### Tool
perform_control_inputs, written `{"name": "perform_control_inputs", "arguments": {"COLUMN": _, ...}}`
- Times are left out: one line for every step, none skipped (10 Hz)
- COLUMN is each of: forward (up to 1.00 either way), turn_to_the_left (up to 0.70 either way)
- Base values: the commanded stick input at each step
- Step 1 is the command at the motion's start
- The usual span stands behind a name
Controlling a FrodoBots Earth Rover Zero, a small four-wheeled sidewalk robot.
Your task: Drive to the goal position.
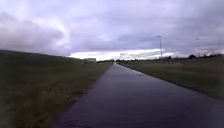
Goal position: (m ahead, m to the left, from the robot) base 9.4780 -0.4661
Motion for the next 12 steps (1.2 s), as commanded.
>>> {"name": "perform_control_inputs", "arguments": {"forward": 0.7, "turn_to_the_left": 0.0}}
{"name": "perform_control_inputs", "arguments": {"forward": 0.7, "turn_to_the_left": 0.0}}
{"name": "perform_control_inputs", "arguments": {"forward": 0.7, "turn_to_the_left": 0.0}}
{"name": "perform_control_inputs", "arguments": {"forward": 0.7, "turn_to_the_left": 0.0}}
{"name": "perform_control_inputs", "arguments": {"forward": 0.7, "turn_to_the_left": 0.0}}
{"name": "perform_control_inputs", "arguments": {"forward": 0.7, "turn_to_the_left": 0.0}}
{"name": "perform_control_inputs", "arguments": {"forward": 0.7, "turn_to_the_left": -0.12}}
{"name": "perform_control_inputs", "arguments": {"forward": 0.7, "turn_to_the_left": -0.27}}
{"name": "perform_control_inputs", "arguments": {"forward": 0.7, "turn_to_the_left": -0.27}}
{"name": "perform_control_inputs", "arguments": {"forward": 0.7, "turn_to_the_left": -0.27}}
{"name": "perform_control_inputs", "arguments": {"forward": 0.7, "turn_to_the_left": -0.23}}
{"name": "perform_control_inputs", "arguments": {"forward": 0.7, "turn_to_the_left": -0.02}}
